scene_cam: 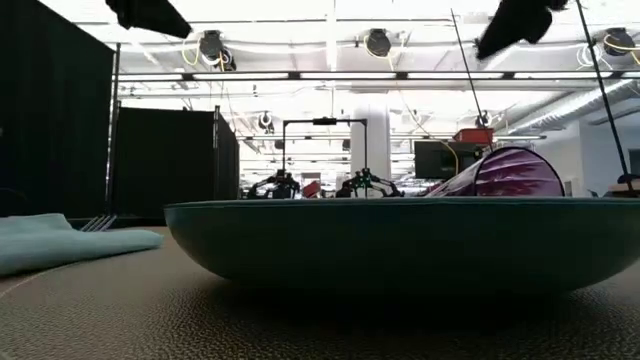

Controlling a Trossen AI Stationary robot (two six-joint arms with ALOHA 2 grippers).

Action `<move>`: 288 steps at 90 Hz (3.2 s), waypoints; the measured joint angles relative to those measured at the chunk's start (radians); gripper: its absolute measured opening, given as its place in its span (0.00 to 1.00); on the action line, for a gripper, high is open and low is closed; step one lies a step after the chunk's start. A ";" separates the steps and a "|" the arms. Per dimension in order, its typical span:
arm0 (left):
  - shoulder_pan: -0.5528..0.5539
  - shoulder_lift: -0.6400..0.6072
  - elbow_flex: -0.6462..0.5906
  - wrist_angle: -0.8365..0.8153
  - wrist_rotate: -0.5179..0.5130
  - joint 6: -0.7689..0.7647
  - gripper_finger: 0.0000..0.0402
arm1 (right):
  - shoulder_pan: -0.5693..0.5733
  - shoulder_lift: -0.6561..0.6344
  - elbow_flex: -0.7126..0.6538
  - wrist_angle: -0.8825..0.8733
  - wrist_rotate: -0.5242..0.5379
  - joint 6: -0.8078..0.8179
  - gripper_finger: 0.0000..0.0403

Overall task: Set table place
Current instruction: Put the purple cup on the top of the gray mat

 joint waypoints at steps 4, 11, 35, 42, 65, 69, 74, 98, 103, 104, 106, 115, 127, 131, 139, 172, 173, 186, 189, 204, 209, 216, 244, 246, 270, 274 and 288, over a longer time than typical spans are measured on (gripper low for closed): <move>0.000 0.000 0.000 0.001 0.000 0.002 0.29 | 0.024 0.043 0.000 -0.012 0.000 0.040 0.34; 0.000 0.000 0.000 0.001 0.000 0.006 0.29 | 0.069 0.110 0.000 -0.023 -0.003 0.105 0.34; 0.000 0.000 0.000 0.002 0.000 0.008 0.29 | 0.212 0.256 0.000 -0.024 0.110 0.211 0.34; 0.000 0.000 0.000 0.002 0.000 0.008 0.29 | 0.247 0.291 0.000 -0.025 0.175 0.207 0.34; 0.000 0.000 0.000 0.004 0.000 0.006 0.29 | 0.290 0.390 0.000 -0.035 0.204 0.215 0.34; 0.000 0.000 0.000 0.005 0.000 0.006 0.29 | 0.293 0.399 0.000 -0.035 0.203 0.231 0.34; 0.000 0.000 0.000 0.006 0.000 0.006 0.29 | 0.300 0.407 0.000 -0.035 0.204 0.242 0.34; 0.000 0.000 0.000 0.007 0.000 0.006 0.29 | 0.324 0.441 0.000 -0.044 0.208 0.319 0.34; 0.000 0.000 0.000 0.007 0.000 0.006 0.29 | 0.324 0.454 0.000 -0.048 0.210 0.327 0.34; 0.000 0.000 0.000 0.007 0.000 0.007 0.29 | 0.324 0.457 0.000 -0.049 0.211 0.327 0.34; 0.000 0.000 0.000 0.007 0.000 0.007 0.29 | 0.324 0.464 0.000 -0.052 0.214 0.327 0.34; 0.000 0.000 0.000 0.007 0.000 0.007 0.29 | 0.322 0.508 0.000 -0.072 0.234 0.327 0.34; 0.000 0.000 0.000 0.006 0.000 0.008 0.29 | 0.310 0.549 0.000 -0.093 0.242 0.339 0.34; 0.000 0.000 0.000 0.006 0.000 0.008 0.29 | 0.306 0.563 0.000 -0.104 0.249 0.347 0.34; 0.000 0.000 0.000 0.006 0.000 0.008 0.29 | 0.299 0.583 0.000 -0.121 0.283 0.353 0.34; 0.000 0.000 0.000 0.005 0.000 0.008 0.29 | 0.205 0.615 0.000 -0.123 0.344 0.353 0.23; 0.000 0.000 0.000 0.005 0.000 0.008 0.29 | 0.202 0.615 0.000 -0.123 0.345 0.352 0.21; 0.000 0.000 0.000 0.005 0.001 0.008 0.29 | 0.178 0.614 0.000 -0.112 0.369 0.333 0.02; 0.000 0.000 0.000 0.005 0.002 0.008 0.29 | 0.173 0.613 0.000 -0.107 0.364 0.340 0.01; 0.000 0.000 0.000 0.002 0.005 0.008 0.29 | 0.162 0.568 0.011 -0.100 0.356 0.341 0.00; 0.000 0.000 0.000 0.001 0.005 0.008 0.29 | 0.168 0.544 0.029 -0.112 0.361 0.338 0.00; 0.000 0.000 0.000 -0.002 0.005 0.016 0.29 | 0.173 0.501 0.084 -0.186 0.351 0.315 0.00; 0.000 0.000 0.000 -0.002 0.014 0.025 0.29 | 0.023 0.310 0.615 -0.625 0.082 0.146 0.00; 0.000 0.000 0.000 -0.002 0.020 0.025 0.29 | -0.005 0.303 0.658 -0.640 0.051 0.122 0.00; 0.000 0.000 0.000 0.005 0.045 0.024 0.29 | -0.477 0.302 1.004 -0.649 -0.471 -0.142 0.00; 0.000 0.000 0.000 0.006 0.045 0.024 0.29 | -0.547 0.316 1.015 -0.649 -0.527 -0.171 0.00; 0.000 0.000 0.000 0.006 0.045 0.024 0.29 | -0.700 0.402 1.005 -0.651 -0.655 -0.260 0.00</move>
